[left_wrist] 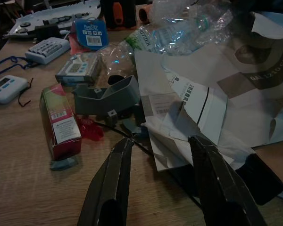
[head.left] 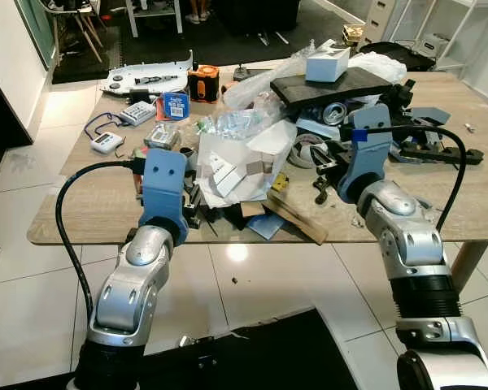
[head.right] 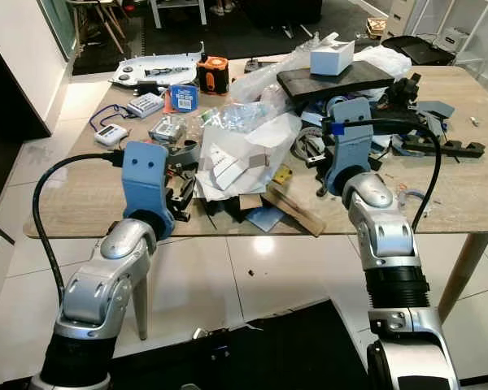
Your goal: Picking trash to rubbish bin
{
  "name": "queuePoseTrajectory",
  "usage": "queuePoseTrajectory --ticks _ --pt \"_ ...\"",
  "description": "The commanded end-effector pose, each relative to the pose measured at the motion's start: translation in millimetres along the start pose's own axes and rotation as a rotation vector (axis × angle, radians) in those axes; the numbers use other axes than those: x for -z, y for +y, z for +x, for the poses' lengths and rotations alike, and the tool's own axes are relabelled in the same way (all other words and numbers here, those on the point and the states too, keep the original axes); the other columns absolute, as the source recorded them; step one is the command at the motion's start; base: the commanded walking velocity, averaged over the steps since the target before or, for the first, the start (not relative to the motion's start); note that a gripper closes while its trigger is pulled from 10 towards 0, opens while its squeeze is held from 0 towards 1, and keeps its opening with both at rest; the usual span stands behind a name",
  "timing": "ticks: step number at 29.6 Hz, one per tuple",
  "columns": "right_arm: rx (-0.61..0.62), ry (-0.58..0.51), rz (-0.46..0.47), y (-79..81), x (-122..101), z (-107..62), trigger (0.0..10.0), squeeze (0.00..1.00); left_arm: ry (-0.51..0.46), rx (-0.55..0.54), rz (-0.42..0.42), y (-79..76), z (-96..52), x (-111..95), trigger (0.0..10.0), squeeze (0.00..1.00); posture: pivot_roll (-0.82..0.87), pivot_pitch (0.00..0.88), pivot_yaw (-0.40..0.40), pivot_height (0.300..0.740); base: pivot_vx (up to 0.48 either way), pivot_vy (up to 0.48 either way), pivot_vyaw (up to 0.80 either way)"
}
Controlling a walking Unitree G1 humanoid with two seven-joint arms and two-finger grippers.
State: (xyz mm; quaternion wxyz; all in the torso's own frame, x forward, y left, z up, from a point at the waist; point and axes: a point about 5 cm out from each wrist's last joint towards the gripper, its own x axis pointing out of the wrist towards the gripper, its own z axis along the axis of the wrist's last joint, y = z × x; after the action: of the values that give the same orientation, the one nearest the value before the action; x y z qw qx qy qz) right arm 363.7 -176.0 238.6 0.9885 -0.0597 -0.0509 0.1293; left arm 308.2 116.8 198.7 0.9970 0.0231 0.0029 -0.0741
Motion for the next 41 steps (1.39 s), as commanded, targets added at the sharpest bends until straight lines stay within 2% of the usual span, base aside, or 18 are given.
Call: queuePoseTrajectory --ticks 1,11,16,25,34,41 --pt "-0.008 0.013 0.013 1.1 2.5 1.8 10.0 0.00 0.017 -0.001 0.014 0.5 0.9 2.0 10.0 0.00 0.04 0.154 0.038 0.740 0.000 0.000 0.00" --pt "-0.010 0.017 0.030 4.2 5.1 1.9 10.0 0.00 0.019 0.000 0.016 -0.2 1.0 2.6 10.0 0.00 0.04 0.159 0.035 0.740 0.000 0.000 0.00" --pt "-0.016 0.010 0.044 12.2 6.1 1.3 10.0 0.00 0.029 -0.029 0.023 3.5 0.2 5.7 10.0 0.00 0.03 0.162 0.034 0.740 0.000 0.000 0.00" --pt "-0.029 0.039 0.048 20.5 17.4 -1.8 10.0 0.00 0.027 -0.065 0.024 4.9 0.8 8.6 10.0 0.00 0.02 0.165 -0.031 0.740 0.000 0.000 0.00" --pt "0.064 0.097 0.086 22.6 40.9 -11.9 10.0 0.00 0.057 -0.065 0.058 0.3 3.0 16.1 10.0 0.00 0.02 0.160 -0.012 0.740 0.000 0.000 0.00" --pt "0.082 0.117 0.097 24.5 46.5 -17.4 10.0 0.00 0.058 -0.056 0.058 -1.9 7.6 16.2 10.0 0.00 0.01 0.161 -0.002 0.740 0.000 0.000 0.00"
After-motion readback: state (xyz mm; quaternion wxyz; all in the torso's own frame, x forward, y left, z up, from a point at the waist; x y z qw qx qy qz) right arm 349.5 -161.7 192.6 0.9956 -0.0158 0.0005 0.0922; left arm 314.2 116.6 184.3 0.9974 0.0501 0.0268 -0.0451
